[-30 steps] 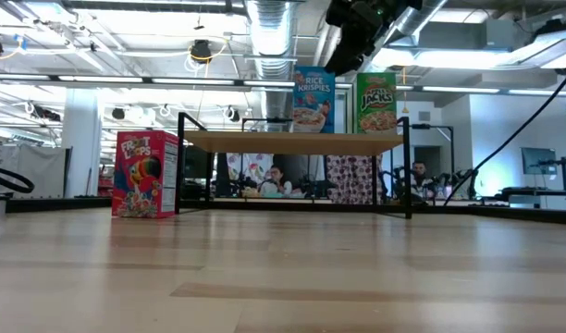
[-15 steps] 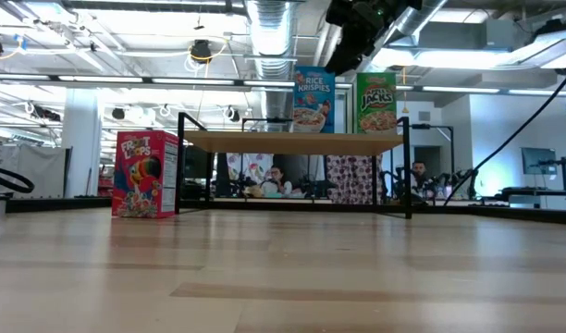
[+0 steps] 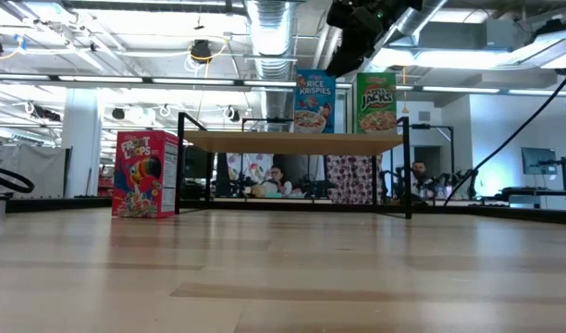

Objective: Stack cereal on shelf
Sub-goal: Put the blue cereal box on the shelf aligned with the other blue cereal box

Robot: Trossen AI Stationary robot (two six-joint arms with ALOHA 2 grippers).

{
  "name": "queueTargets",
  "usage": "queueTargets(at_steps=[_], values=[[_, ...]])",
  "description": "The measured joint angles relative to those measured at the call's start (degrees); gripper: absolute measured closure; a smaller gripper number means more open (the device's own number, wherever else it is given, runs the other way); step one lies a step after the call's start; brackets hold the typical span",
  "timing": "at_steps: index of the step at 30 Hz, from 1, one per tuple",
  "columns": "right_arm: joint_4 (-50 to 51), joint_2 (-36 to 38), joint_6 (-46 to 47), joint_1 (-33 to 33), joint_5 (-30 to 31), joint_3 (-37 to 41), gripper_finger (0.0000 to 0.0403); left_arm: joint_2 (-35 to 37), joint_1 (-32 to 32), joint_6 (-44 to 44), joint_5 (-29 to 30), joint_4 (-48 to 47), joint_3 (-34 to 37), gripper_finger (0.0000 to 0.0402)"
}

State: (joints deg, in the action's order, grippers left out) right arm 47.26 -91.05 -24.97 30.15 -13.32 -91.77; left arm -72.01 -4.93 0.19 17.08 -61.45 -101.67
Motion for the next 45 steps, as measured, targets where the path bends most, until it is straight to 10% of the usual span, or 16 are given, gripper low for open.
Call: queueTargets(at_steps=[45], values=[[0.1,-0.2,0.9,0.7,0.4,0.2,0.0128,0.0,0.0,0.0,0.0,0.0,0.0,0.0152]])
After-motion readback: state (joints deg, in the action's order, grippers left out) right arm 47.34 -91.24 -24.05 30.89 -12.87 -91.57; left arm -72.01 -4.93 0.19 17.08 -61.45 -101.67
